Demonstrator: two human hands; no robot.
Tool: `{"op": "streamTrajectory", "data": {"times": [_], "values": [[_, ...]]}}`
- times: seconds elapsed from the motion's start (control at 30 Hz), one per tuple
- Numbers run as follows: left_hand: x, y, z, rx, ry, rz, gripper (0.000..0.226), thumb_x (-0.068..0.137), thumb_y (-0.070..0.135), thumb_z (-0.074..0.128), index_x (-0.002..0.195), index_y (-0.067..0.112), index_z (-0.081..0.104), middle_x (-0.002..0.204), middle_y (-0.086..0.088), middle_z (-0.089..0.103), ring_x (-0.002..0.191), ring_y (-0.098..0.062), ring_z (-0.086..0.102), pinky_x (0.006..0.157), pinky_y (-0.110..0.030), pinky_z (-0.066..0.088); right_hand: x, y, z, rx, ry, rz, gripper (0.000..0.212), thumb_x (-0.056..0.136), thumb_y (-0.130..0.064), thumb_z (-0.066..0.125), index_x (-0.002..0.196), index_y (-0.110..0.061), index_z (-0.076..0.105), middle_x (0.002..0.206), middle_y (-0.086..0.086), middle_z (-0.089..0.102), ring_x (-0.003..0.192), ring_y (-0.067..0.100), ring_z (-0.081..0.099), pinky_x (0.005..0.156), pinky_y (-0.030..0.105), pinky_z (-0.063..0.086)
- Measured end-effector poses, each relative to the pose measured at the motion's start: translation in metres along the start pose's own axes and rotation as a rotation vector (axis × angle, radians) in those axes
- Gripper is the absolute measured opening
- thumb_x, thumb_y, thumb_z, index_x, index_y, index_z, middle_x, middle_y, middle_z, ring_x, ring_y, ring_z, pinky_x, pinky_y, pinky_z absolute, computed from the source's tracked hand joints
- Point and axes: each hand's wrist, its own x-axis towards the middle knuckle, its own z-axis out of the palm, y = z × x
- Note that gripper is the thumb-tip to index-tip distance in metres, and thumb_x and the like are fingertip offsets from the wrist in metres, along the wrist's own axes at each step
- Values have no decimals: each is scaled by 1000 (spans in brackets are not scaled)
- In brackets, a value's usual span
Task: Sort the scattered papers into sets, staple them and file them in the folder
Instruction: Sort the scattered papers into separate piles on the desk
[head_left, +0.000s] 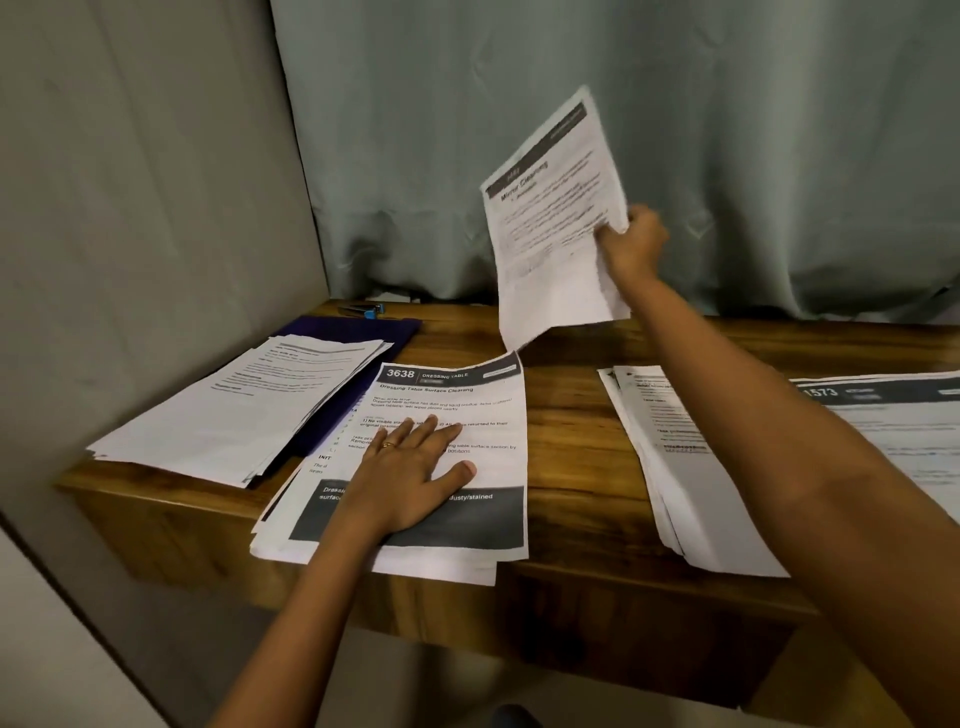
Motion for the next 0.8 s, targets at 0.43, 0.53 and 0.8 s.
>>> {"op": "streamTrajectory", "data": {"times": [0.43, 0.53, 0.8], "values": [[-30, -1, -47, -785, 576, -269, 55, 100, 53, 17, 140, 27, 45, 146, -1, 44, 132, -20, 42, 109, -38, 30, -188, -10, -50, 97, -252, 299, 23, 90, -18, 62, 113, -12, 62, 114, 2, 66, 96, 21, 64, 79, 37, 55], [-36, -11, -63, -894, 588, -387, 72, 90, 68, 8, 135, 31, 50, 149, -4, 41, 138, -26, 36, 114, -45, 25, -224, -15, -38, 0, -328, 284, 25, 94, -19, 57, 118, -13, 56, 110, -6, 60, 100, 17, 58, 74, 27, 45], [-58, -27, -48, -448, 305, -299, 57, 95, 51, 39, 136, 12, 47, 137, -10, 52, 121, -29, 51, 88, -33, 39, -253, 4, -8, -43, -452, 313, 37, 92, -4, 56, 127, -6, 42, 124, 4, 58, 110, 19, 58, 66, 6, 46]]}}
